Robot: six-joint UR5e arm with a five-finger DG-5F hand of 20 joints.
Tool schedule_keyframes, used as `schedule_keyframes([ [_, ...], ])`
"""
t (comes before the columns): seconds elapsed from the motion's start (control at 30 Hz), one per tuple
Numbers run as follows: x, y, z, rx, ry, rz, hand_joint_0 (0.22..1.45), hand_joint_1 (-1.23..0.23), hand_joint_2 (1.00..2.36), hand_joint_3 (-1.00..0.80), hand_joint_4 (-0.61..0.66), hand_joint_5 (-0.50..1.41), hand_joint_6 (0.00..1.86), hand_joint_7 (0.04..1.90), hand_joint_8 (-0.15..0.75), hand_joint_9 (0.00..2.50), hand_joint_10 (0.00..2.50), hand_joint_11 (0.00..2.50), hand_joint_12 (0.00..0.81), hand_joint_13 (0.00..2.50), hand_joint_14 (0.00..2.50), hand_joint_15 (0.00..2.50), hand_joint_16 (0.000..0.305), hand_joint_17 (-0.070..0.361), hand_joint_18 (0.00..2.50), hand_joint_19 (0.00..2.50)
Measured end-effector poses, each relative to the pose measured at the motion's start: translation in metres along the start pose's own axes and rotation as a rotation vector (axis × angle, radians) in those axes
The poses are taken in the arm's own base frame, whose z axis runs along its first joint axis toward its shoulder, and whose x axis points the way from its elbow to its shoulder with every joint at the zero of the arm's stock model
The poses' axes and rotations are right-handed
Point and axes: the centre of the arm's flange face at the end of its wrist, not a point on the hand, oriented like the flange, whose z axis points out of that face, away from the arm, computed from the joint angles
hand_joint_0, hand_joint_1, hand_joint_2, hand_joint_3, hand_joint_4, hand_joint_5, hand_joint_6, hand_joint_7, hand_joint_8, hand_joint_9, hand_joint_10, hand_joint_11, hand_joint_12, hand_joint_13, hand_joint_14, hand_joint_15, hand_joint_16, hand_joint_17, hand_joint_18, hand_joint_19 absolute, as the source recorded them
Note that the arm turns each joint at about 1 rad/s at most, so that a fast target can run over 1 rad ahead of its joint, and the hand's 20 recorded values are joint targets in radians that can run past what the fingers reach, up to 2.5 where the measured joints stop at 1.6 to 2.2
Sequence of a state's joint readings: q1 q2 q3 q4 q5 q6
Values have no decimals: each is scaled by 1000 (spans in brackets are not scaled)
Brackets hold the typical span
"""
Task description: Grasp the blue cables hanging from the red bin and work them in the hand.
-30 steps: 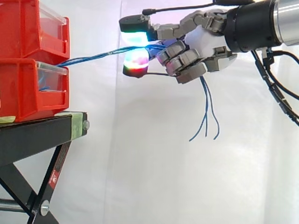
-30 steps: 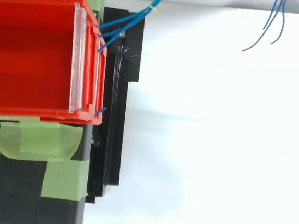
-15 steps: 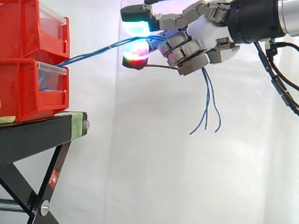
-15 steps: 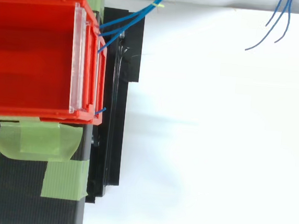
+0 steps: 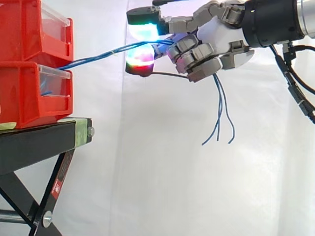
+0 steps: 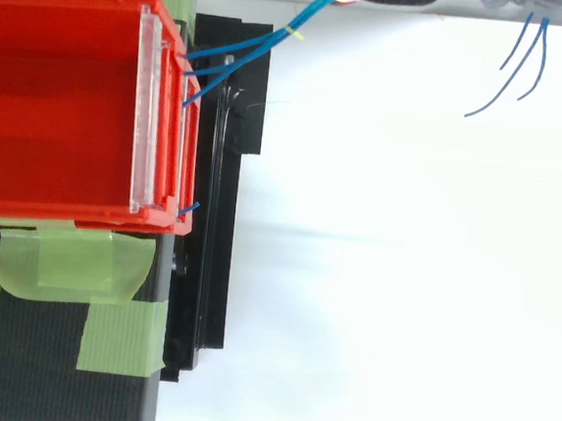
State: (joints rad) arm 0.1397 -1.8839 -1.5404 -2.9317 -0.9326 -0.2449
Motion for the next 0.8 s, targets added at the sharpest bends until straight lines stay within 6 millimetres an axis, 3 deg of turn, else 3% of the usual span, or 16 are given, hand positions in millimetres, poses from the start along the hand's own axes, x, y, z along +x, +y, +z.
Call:
schedule_keyframes([
  [0.13, 3, 0, -2, 7, 23, 27, 909, -563, 1017, -553, 309, 64, 612, 1089, 449, 526, 2500, 2500, 442, 895, 2500, 1387, 48, 109, 1543, 1638],
  [0.37, 5, 0, -3, 10, 32, 37, 894, -572, 1013, -672, 312, 69, 603, 1097, 449, 527, 2500, 2500, 441, 895, 2500, 1381, 48, 107, 1546, 1626],
  [0.67, 10, 0, -6, 18, 49, 33, 862, -610, 1016, -554, 311, 80, 570, 1119, 450, 526, 2500, 2500, 443, 893, 2500, 1380, 49, 110, 1526, 1605],
  [0.8, 13, 0, -8, 27, 60, 34, 943, -619, 1021, -372, 303, 98, 566, 1113, 450, 539, 2500, 2500, 440, 913, 2500, 1370, 48, 107, 1559, 1619],
])
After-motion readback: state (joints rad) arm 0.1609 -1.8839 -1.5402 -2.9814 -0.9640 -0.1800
